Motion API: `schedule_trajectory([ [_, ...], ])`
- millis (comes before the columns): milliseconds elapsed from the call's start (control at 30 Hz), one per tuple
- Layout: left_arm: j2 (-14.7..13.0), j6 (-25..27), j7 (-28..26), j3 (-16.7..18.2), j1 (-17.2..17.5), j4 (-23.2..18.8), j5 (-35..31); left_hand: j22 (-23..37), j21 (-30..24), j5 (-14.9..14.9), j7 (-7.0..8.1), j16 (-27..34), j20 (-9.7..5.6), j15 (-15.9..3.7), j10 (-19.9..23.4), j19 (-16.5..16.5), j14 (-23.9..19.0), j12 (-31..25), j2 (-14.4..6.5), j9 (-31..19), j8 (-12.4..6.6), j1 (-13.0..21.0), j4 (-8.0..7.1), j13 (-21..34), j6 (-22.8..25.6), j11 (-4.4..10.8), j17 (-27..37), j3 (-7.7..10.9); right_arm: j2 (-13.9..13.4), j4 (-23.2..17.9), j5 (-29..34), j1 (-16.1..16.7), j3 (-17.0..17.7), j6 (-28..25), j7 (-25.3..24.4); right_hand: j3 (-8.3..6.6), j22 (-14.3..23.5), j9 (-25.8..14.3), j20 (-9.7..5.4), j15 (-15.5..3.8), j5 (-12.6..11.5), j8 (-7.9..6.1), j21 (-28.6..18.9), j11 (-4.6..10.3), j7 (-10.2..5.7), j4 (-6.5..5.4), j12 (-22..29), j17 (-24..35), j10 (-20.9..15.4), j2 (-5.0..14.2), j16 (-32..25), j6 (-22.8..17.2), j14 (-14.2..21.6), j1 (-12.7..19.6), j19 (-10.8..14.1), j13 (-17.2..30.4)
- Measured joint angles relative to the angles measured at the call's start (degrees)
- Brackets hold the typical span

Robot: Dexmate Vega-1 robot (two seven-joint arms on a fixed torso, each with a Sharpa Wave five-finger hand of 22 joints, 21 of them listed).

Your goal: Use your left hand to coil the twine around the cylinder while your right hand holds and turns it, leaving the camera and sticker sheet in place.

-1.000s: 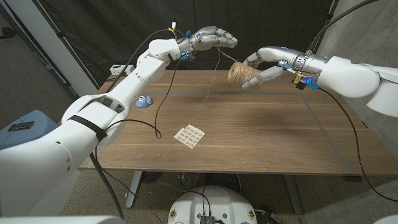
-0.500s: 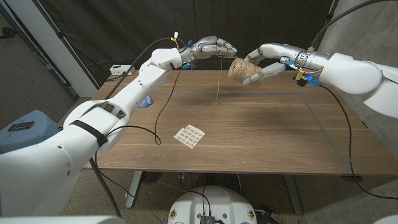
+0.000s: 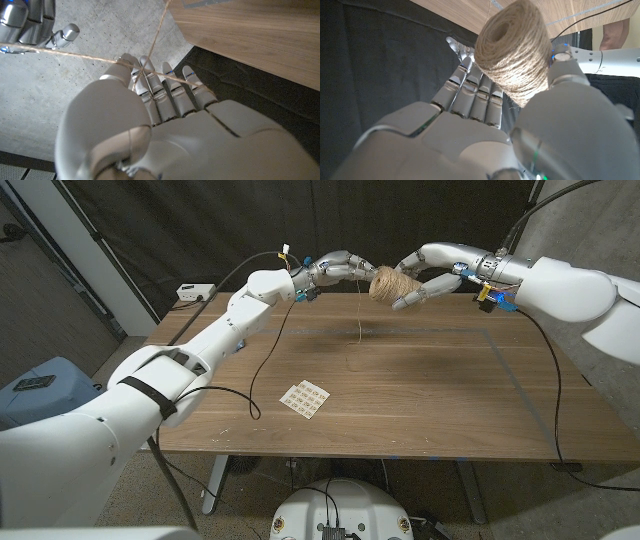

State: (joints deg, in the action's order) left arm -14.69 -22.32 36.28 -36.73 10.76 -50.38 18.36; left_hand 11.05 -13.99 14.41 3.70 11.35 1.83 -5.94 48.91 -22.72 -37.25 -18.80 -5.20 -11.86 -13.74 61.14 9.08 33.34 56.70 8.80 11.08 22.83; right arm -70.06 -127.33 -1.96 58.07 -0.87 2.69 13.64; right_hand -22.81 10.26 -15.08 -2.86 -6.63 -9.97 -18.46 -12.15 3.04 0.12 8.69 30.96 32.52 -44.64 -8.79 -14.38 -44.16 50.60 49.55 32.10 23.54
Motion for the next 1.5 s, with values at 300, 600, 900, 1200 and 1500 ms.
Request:
schedule_trajectory([
  [300, 0.72, -1.91, -0.02, -0.57, 0.22, 2.17, -0.26, 0.0, 0.0, 0.0, 0.24, 0.0, 0.0, 0.0, 0.0, 0.0, 0.0, 0.0, 0.0, 0.0, 0.0, 0.0, 0.0, -0.01, -0.24, 0.0, 0.0, 0.0, 0.69, 0.56, -0.56, -0.67, -0.02, -0.21, 0.99, 0.0, 0.0, -0.24, 0.0, 0.0, 0.01, 0.0, 0.0, 0.05, -0.01, 0.0, 0.0, 0.0, -0.05, -0.01, 0.0, 0.01, 0.0, 0.01, 0.0, -0.01],
  [600, 1.07, -3.29, -0.35, -0.93, 1.04, 3.54, -0.39, 0.0, 0.0, 0.0, 0.31, 0.0, 0.0, 0.0, -0.32, 0.0, 0.0, 0.23, 0.0, 0.0, 0.0, 0.0, 0.0, -0.01, -0.31, 0.32, -0.01, 0.0, 1.19, 1.1, -1.32, -1.38, 0.06, -0.46, 2.07, 0.0, 0.0, -0.24, 0.0, -0.31, 0.06, 0.16, 0.0, -0.14, -0.02, 0.0, 0.0, -0.02, -0.26, 0.01, 0.0, 0.02, 0.31, -0.01, 0.0, -0.07],
  [900, 1.02, -3.41, -0.66, -1.21, 2.29, 3.76, -0.41, 0.0, 0.0, 0.0, 0.31, 0.0, 0.0, -0.11, -0.32, 0.0, 0.11, 0.23, 0.0, 0.0, 0.0, 0.0, 0.0, -0.01, -0.31, 0.32, -0.01, 0.0, 1.6, 2.29, -2.05, -3.16, -1.04, -0.58, 2.83, 0.0, 0.0, -0.24, 0.0, -0.31, 0.07, 0.22, 0.0, -0.14, -0.02, 0.0, -0.02, -0.02, -0.26, 0.17, 0.41, 0.02, 0.31, -0.17, 0.0, -0.06],
  [1200, 0.87, -2.63, -1.01, -1.31, 3.09, 3.77, -0.38, 0.0, 0.0, 0.0, 0.31, 0.0, 0.0, -0.09, -0.31, 0.0, 0.12, 0.23, 0.0, 0.0, 0.0, 0.0, 0.0, -0.01, -0.31, 0.31, -0.01, 0.0, 1.63, 3.25, -2.31, -5.37, -2.87, -0.66, 3.13, 0.09, 0.0, -0.21, 0.0, -0.3, 0.11, 0.0, 0.0, -0.14, 0.18, 0.09, -0.03, -0.02, -0.26, 0.31, 0.41, -0.19, 0.31, -0.31, 0.0, 0.08],
  [1500, 0.77, -1.98, -1.06, -1.46, 4.12, 4.41, -0.31, 0.0, 0.0, 0.0, 0.31, 0.0, 0.0, 0.1, -0.31, 0.0, 0.32, 0.23, 0.0, 0.0, 0.0, 0.0, 0.0, -0.01, -0.31, 0.31, -0.01, 0.0, 1.08, 3.88, -2.72, -7.51, -4.56, -0.95, 3.27, 0.16, 0.0, -0.2, 0.0, -0.12, 0.05, 0.0, 0.0, -0.13, 0.18, 0.15, -0.18, -0.02, -0.26, 0.47, 0.41, -0.18, 0.5, -0.47, 0.0, 0.3],
])
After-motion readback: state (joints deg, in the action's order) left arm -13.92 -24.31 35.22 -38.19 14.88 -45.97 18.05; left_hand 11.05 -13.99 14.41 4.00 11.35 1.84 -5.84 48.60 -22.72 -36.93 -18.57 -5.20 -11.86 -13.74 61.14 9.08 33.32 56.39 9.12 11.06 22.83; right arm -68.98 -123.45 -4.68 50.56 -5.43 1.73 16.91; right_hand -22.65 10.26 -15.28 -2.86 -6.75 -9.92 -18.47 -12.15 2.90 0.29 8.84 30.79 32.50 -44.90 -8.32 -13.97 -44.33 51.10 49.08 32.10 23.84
